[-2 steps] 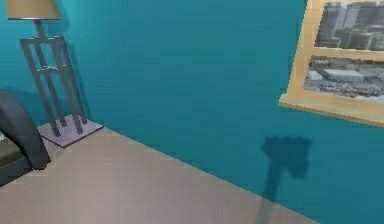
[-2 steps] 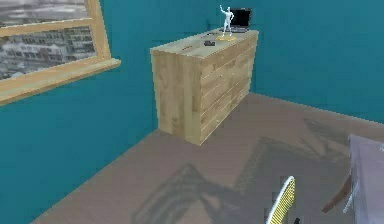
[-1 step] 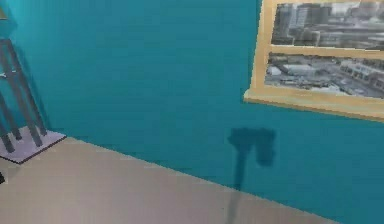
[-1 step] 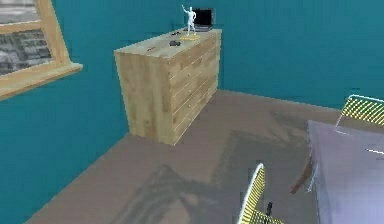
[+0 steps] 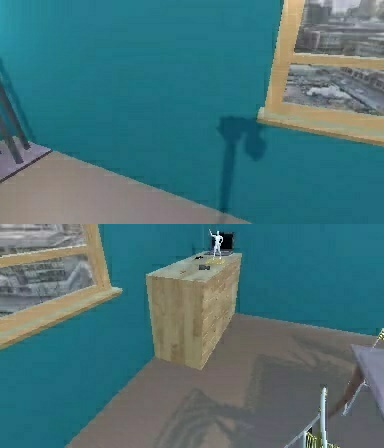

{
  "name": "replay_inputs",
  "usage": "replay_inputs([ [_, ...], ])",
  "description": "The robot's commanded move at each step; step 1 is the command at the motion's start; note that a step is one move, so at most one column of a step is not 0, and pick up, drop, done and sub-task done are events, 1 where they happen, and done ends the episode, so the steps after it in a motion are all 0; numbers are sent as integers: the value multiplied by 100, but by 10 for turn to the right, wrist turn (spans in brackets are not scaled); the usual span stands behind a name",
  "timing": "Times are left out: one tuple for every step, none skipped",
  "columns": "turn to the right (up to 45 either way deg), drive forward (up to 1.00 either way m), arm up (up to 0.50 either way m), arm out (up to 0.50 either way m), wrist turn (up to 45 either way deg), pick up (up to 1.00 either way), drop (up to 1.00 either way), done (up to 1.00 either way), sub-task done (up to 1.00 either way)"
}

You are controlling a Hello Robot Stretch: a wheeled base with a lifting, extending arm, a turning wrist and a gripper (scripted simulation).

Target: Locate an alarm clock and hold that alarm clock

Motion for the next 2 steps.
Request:
replay_inputs([
  [450, 0, 0, 0, 0, 0, 0, 0, 0],
  [210, 0, 0, 0, 0, 0, 0, 0, 0],
])
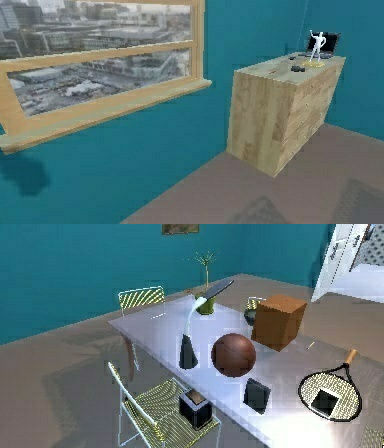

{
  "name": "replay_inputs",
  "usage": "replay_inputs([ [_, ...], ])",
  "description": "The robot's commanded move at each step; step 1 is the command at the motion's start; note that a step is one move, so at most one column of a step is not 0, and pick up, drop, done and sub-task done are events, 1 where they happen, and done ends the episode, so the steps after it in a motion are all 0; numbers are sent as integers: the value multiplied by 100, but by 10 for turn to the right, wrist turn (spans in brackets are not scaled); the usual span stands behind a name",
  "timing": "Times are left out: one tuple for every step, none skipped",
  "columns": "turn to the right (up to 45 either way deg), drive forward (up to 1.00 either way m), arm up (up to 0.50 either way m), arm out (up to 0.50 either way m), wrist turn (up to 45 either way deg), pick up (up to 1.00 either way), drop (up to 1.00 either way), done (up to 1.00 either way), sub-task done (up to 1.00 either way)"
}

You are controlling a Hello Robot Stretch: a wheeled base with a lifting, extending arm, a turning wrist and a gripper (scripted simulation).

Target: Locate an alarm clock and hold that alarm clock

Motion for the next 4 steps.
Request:
replay_inputs([
  [0, 0, 48, 0, 0, 0, 0, 0, 0],
  [0, 0, 0, 40, 0, 0, 0, 0, 0],
  [0, 0, 0, 0, 450, 0, 0, 0, 0],
  [0, 0, 0, 0, 450, 0, 0, 0, 0],
])
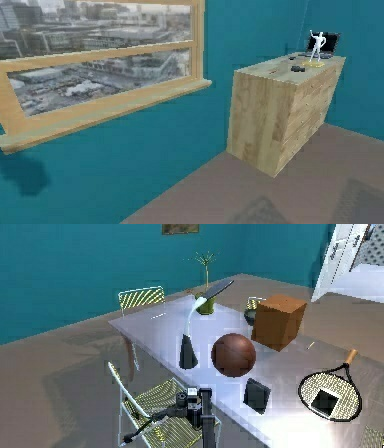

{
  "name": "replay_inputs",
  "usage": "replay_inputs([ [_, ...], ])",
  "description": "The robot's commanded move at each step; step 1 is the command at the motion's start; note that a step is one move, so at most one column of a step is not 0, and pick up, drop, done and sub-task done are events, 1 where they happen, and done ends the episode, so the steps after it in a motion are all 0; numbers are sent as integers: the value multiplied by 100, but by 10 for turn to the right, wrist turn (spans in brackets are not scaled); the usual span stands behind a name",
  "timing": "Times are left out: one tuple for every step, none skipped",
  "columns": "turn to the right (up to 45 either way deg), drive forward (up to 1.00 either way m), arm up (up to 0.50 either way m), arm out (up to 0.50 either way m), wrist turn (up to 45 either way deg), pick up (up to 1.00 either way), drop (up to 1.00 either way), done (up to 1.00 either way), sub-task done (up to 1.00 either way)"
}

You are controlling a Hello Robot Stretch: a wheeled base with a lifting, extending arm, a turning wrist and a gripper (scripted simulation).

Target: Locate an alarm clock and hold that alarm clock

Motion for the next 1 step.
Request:
replay_inputs([
  [0, 0, 0, 0, 450, 0, 0, 0, 0],
])
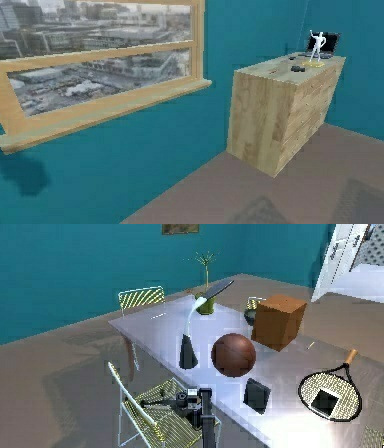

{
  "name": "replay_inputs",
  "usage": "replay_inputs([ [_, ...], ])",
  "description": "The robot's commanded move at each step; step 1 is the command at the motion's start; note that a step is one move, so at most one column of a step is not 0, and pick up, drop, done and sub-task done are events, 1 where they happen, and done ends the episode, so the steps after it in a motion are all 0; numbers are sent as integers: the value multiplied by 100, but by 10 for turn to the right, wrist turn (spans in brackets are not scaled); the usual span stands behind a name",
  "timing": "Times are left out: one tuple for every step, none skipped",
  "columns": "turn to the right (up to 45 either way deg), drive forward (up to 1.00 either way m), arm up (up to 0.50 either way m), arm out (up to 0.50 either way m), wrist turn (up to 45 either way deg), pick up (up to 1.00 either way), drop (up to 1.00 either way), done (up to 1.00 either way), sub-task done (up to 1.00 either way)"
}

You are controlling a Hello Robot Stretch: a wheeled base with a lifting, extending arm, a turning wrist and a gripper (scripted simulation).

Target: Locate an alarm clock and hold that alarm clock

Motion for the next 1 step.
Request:
replay_inputs([
  [0, 0, 0, 0, 450, 0, 0, 0, 0],
])
